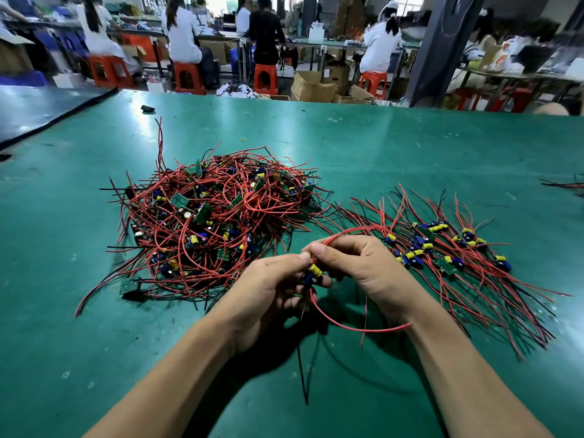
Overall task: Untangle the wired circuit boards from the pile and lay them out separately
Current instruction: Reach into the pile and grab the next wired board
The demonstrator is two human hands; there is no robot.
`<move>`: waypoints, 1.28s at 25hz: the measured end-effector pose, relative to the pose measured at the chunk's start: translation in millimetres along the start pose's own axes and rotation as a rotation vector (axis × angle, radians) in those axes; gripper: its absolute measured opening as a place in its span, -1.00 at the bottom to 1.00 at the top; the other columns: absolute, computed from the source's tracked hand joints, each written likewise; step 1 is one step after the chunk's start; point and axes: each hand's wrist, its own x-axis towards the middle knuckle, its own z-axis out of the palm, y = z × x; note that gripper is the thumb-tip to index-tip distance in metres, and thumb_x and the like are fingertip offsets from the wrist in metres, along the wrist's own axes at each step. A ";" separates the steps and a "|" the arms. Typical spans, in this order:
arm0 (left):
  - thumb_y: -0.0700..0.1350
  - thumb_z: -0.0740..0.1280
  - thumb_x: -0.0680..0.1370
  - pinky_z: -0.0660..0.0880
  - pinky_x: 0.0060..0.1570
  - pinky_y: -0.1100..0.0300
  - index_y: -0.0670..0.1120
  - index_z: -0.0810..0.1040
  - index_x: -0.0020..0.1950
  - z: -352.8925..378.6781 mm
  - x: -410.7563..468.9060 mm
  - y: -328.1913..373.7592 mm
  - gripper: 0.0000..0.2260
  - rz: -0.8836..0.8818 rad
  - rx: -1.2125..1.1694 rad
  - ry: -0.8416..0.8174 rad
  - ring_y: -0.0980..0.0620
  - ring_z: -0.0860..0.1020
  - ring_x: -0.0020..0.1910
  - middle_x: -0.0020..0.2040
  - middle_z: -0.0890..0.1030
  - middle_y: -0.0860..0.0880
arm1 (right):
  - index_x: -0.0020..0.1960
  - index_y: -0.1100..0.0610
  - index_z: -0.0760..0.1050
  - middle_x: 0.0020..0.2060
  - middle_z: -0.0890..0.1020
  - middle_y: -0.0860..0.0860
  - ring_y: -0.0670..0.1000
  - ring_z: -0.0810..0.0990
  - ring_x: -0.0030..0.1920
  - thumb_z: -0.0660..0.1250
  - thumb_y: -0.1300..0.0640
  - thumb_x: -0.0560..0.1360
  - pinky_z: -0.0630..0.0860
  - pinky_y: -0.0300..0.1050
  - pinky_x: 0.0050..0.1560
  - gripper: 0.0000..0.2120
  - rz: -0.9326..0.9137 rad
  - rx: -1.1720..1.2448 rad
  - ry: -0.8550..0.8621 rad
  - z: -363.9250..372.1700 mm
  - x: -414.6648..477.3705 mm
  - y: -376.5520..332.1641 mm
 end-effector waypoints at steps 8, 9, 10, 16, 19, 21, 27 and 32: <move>-0.38 0.23 0.54 0.61 -0.26 0.22 -0.17 0.69 -0.15 0.1 2.1 -3.5 -0.73 0.037 0.055 0.066 -0.07 0.67 -0.27 -0.16 0.69 -0.25 | 0.00 0.13 0.72 -0.12 0.74 0.07 -0.08 0.65 -0.16 0.43 -0.02 0.45 0.61 -0.21 -0.17 -0.74 0.068 0.064 -0.003 10.5 -0.6 0.1; -0.38 0.24 0.54 0.61 -0.27 0.23 -0.17 0.70 -0.15 0.0 2.1 -3.9 -0.74 0.045 0.068 0.073 -0.06 0.67 -0.27 -0.17 0.70 -0.22 | 0.06 0.14 0.70 -0.10 0.73 0.05 -0.08 0.65 -0.14 0.40 0.00 0.50 0.61 -0.20 -0.16 -0.75 0.095 0.062 -0.043 13.4 -0.4 0.5; -0.38 0.26 0.54 0.60 -0.28 0.24 -0.17 0.70 -0.13 -0.3 2.5 -4.6 -0.76 0.053 0.081 0.080 -0.04 0.68 -0.28 -0.18 0.70 -0.20 | 0.09 0.15 0.67 -0.11 0.72 0.02 -0.10 0.64 -0.14 0.36 0.03 0.56 0.59 -0.22 -0.15 -0.76 0.104 0.005 -0.075 16.4 0.1 2.1; -0.36 0.26 0.55 0.55 -0.41 0.27 -0.24 0.70 -0.09 3.2 3.5 -9.3 -0.79 0.081 0.119 0.118 -0.02 0.63 -0.39 -0.26 0.68 -0.16 | 0.01 0.25 0.66 -0.30 0.65 0.12 0.01 0.58 -0.36 0.36 0.08 0.60 0.49 -0.21 -0.35 -0.77 0.108 -0.091 -0.018 13.9 1.6 5.5; -0.32 0.27 0.53 0.52 -0.46 0.26 -0.28 0.68 -0.14 5.2 5.9 -7.7 -0.81 0.081 0.186 0.182 -0.04 0.61 -0.42 -0.28 0.68 -0.19 | -0.11 0.19 0.70 -0.30 0.69 0.15 -0.01 0.61 -0.35 0.44 0.09 0.55 0.52 -0.19 -0.30 -0.83 0.040 -0.106 0.082 12.6 0.8 4.4; -0.30 0.29 0.52 0.50 -0.48 0.26 -0.27 0.67 -0.19 5.8 6.6 -7.6 -0.82 0.074 0.197 0.195 -0.02 0.59 -0.46 -0.31 0.66 -0.17 | -0.12 0.21 0.70 -0.35 0.68 0.12 0.02 0.60 -0.34 0.43 0.07 0.56 0.52 -0.08 -0.24 -0.78 0.031 -0.129 0.169 10.9 4.2 7.4; -0.26 0.35 0.49 0.46 -0.43 0.28 -0.21 0.68 -0.24 8.1 7.9 -8.1 -0.84 0.055 0.308 0.190 0.03 0.51 -0.48 -0.38 0.63 -0.10 | -0.09 0.14 0.70 -0.45 0.60 0.03 -0.10 0.50 -0.45 0.39 0.04 0.59 0.39 -0.15 -0.31 -0.80 -0.016 -0.209 0.404 0.1 8.3 13.9; -0.23 0.38 0.50 0.43 -0.46 0.28 -0.19 0.69 -0.24 6.8 5.3 -6.7 -0.85 0.024 0.373 0.160 0.04 0.48 -0.50 -0.40 0.58 -0.08 | -0.12 0.13 0.68 -0.34 0.65 -0.03 -0.08 0.56 -0.45 0.46 0.12 0.53 0.48 -0.10 -0.35 -0.90 -0.107 -0.194 0.636 -6.9 11.5 14.3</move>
